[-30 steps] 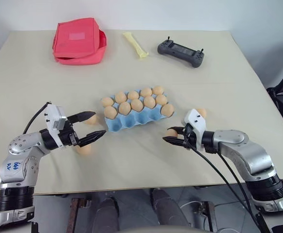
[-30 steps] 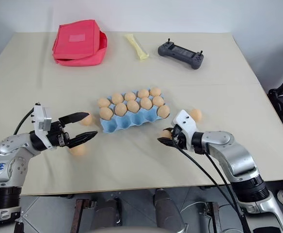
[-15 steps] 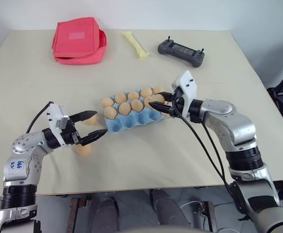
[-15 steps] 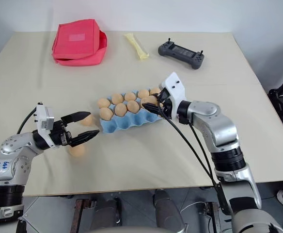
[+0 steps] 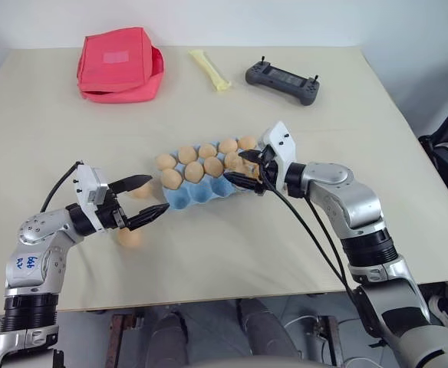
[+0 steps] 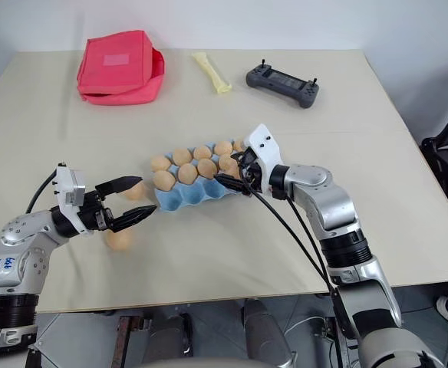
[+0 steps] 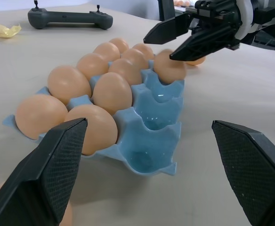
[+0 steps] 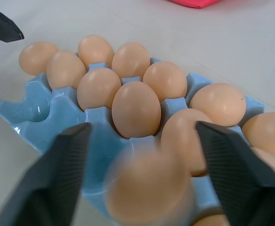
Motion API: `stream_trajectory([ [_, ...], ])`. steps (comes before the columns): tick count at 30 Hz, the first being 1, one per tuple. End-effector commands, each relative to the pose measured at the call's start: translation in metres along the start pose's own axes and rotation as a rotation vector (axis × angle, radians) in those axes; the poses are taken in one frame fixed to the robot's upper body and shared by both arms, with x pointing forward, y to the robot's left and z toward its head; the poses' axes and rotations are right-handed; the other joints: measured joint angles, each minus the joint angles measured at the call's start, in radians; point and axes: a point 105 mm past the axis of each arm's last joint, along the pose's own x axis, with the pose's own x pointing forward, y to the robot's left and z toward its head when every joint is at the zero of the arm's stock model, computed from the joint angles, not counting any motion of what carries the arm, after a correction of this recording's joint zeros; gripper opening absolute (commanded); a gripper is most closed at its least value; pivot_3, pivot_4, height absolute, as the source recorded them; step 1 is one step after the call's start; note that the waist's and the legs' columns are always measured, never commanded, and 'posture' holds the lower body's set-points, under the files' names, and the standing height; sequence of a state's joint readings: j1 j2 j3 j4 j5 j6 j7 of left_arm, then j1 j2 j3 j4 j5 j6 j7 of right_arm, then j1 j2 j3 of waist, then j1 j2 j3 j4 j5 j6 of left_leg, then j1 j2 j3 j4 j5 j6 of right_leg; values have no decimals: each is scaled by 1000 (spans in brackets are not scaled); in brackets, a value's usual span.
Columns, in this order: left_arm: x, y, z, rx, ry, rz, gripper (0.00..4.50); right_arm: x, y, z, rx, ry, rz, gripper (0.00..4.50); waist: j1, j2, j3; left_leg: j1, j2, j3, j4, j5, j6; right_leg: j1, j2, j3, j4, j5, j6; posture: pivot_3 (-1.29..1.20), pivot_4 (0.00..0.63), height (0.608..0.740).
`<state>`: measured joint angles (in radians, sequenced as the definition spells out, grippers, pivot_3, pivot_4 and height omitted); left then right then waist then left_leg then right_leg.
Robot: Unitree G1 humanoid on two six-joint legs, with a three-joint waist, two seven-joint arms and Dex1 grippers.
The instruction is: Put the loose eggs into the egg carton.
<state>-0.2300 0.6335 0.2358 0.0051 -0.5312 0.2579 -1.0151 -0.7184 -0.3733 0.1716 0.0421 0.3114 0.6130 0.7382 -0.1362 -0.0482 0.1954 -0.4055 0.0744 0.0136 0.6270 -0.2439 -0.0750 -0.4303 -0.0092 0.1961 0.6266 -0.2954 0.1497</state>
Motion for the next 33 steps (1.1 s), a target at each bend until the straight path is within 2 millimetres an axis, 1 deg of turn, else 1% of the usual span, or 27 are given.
stream_trajectory([
  [1,3,0,10,45,-33,-3,4500,-11,-3,19,-59,-48,-29,4485,-2,0,0,0,0,0,0,0,0,0,0,0,0,0,0,0,150,740],
  [5,4,1,10,46,-35,-3,4500,-23,-6,22,-68,-51,-54,4485,-2,0,0,0,0,0,0,0,0,0,0,0,0,0,0,0,150,740],
  [8,5,2,11,46,-42,-1,4500,-51,-11,27,-54,-46,-77,4485,-1,0,0,0,0,0,0,0,0,0,0,0,0,0,0,0,150,740],
  [10,4,2,11,45,-41,-1,4500,-71,-13,25,-42,-26,-95,4485,6,0,0,-1,0,-1,0,0,0,0,0,0,-1,0,0,0,150,740],
  [13,2,1,9,40,-36,0,4500,-103,-14,16,-18,30,-131,4485,13,0,0,-1,0,-1,0,-1,0,0,0,0,-2,-1,0,0,150,740],
  [16,0,2,8,36,-32,3,4500,-130,-16,8,2,69,-181,4485,16,0,0,-1,0,0,0,-1,1,0,0,0,-2,-1,-1,0,150,740],
  [19,-3,1,6,27,-28,10,4500,-165,-15,-4,36,125,-234,4485,22,0,0,0,0,0,0,-1,1,1,0,0,-2,-1,-1,0,150,740],
  [21,-4,0,5,23,-26,11,4500,-184,-18,-17,54,179,-291,4485,26,0,0,0,0,0,0,-1,1,1,0,1,-3,-6,-9,0,150,740],
  [22,-4,0,5,21,-26,11,4500,-191,-18,-22,61,201,-312,4485,28,0,0,0,0,0,1,-1,1,1,0,1,-3,-6,-10,0,150,740],
  [24,-5,0,4,20,-26,11,4500,-200,-18,-31,77,230,-342,4485,28,0,0,0,0,0,2,-1,1,2,0,1,-3,-8,-14,0,150,740],
  [26,-4,0,3,20,-26,11,4500,-203,-17,-35,93,240,-357,4485,25,0,0,0,0,1,3,-1,1,2,0,2,-4,-9,-15,0,150,740],
  [30,-3,0,4,22,-28,9,4500,-196,-19,-36,106,215,-379,4485,21,0,0,1,0,3,4,1,3,2,0,4,-4,-7,-14,0,150,740],
  [33,-1,-1,4,22,-31,8,4500,-183,-26,-37,125,182,-410,4485,18,0,0,1,0,3,4,2,3,2,0,4,-4,-6,-14,0,150,740],
])
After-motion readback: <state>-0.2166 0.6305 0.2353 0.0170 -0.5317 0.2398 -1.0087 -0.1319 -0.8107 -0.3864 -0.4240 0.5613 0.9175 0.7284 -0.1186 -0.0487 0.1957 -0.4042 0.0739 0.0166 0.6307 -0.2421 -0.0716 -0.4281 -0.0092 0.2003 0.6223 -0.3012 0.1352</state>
